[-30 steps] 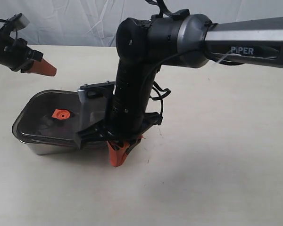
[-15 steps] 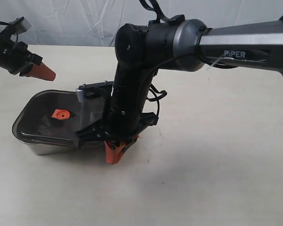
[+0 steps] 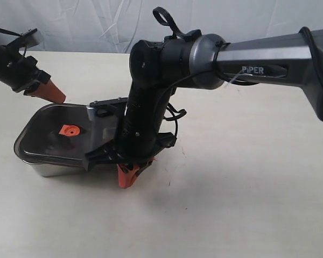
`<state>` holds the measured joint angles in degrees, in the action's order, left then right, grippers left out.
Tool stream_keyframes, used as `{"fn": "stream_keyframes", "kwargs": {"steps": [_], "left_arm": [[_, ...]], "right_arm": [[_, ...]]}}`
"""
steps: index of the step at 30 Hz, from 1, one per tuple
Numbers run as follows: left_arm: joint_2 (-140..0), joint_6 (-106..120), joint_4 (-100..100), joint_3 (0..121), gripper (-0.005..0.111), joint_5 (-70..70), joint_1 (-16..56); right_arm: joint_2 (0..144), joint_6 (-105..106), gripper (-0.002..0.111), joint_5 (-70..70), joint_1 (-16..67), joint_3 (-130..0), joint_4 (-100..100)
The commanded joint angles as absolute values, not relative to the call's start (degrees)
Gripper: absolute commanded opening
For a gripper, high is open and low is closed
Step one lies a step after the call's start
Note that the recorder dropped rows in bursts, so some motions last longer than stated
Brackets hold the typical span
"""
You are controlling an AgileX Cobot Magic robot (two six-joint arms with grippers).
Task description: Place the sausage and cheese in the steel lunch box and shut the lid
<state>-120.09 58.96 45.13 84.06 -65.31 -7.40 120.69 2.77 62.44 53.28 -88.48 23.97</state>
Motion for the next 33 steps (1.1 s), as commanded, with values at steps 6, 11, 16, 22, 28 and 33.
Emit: {"fn": "stream_keyframes", "kwargs": {"steps": [6, 11, 16, 22, 28, 33], "left_arm": [[-120.0, 55.7, 40.9, 84.3, 0.0, -65.9, -7.1], [-120.0, 55.5, 40.9, 84.3, 0.0, -66.0, -7.1], [-120.0, 55.4, 40.9, 84.3, 0.0, -67.3, -7.1], [-120.0, 55.2, 40.9, 84.3, 0.0, -67.7, -7.1], [-119.9, 55.2, 40.9, 84.3, 0.0, -68.4, -7.1], [-119.7, 55.2, 41.6, 84.3, 0.0, -68.2, -8.0]], "right_arm": [[120.4, 3.4, 0.0, 59.5, 53.2, -88.3, 23.0], [120.4, 2.8, 0.0, 58.4, 52.4, -88.3, 21.0], [120.4, 2.6, 0.0, 57.3, 50.2, -88.3, 20.7], [120.4, 2.6, 0.0, 57.3, 48.4, -88.3, 20.4], [120.4, 2.6, 0.0, 57.5, 48.4, -88.3, 19.5], [119.8, -2.8, 0.0, 59.8, 48.4, -88.3, 12.9]]}}
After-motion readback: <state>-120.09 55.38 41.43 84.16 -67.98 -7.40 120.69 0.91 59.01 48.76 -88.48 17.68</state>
